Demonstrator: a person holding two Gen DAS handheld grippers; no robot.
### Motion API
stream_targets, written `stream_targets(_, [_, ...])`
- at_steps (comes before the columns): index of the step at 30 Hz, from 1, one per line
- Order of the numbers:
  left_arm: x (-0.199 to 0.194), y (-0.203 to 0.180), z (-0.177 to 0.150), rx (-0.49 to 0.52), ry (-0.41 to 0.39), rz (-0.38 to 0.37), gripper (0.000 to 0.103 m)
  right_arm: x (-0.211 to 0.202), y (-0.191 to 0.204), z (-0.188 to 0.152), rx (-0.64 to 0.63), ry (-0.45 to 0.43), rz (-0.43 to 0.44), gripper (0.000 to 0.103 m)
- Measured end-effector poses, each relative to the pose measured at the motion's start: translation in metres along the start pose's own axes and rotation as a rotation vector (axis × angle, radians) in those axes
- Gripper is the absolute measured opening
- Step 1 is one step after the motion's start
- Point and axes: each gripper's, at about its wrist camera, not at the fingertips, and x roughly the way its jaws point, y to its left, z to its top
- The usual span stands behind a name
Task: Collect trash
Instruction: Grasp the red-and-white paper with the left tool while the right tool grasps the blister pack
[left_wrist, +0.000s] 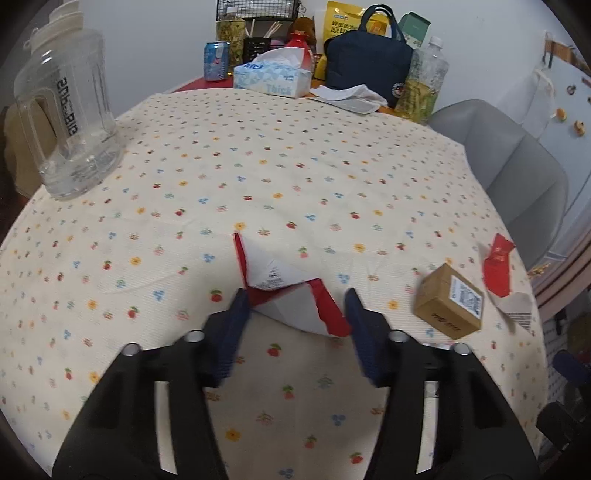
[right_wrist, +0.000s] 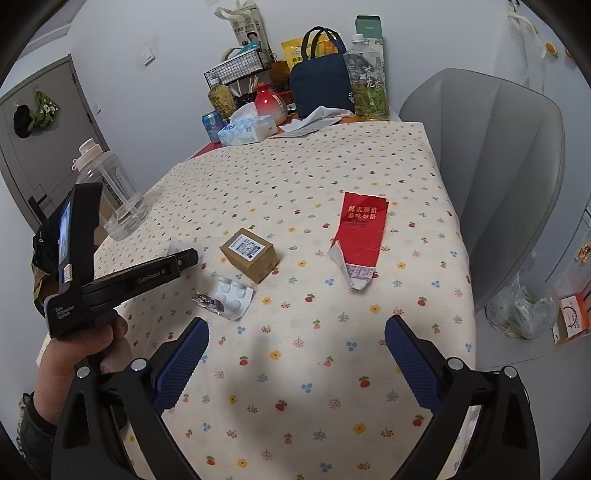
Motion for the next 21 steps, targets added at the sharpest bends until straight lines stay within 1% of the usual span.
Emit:
stream_targets(1, [-0.001, 0.002, 0.0, -0.003, -0.001, -0.006, 0.047, 0.0, 0.001, 0.0, -0.004, -0.001, 0.003, 0.094])
stream_targets(2, [-0.002, 0.003, 0.0, -0.001, -0.004, -0.01, 0.042, 0.001, 0.002, 0.001, -0.007, -0.003, 0.008, 0.094])
stream_targets(3, [-0.005, 0.004, 0.0, 0.003, -0.009, -0.012, 0.04, 0.001, 0.003, 0.001, -0.008, -0.003, 0.012, 0.094])
stream_targets(5, [-0.008, 0.004, -0.001, 0.009, -0.003, -0.006, 0.031, 0.002, 0.005, 0.001, -0.011, -0.002, 0.019, 0.094])
stream_targets(12, [-0.016, 0.016, -0.009, -0.009, -0.007, -0.048, 0.024, 0.006, 0.015, 0.001, -0.029, 0.006, 0.028, 0.094])
stream_targets(13, [-0.018, 0.018, -0.009, -0.013, -0.013, -0.049, 0.007, 0.007, 0.017, 0.001, -0.031, 0.007, 0.028, 0.094])
stream_targets(14, [-0.023, 0.022, -0.009, -0.021, -0.028, -0.057, 0.003, 0.007, 0.02, 0.001, -0.036, 0.008, 0.028, 0.094])
stream_targets(16, [-0.028, 0.029, -0.009, -0.035, -0.03, -0.09, 0.002, 0.009, 0.025, 0.001, -0.045, 0.013, 0.026, 0.093])
stream_targets(21, [-0.044, 0.053, -0.013, -0.084, -0.059, -0.142, 0.002, 0.014, 0.042, 0.004, -0.075, 0.019, 0.031, 0.093])
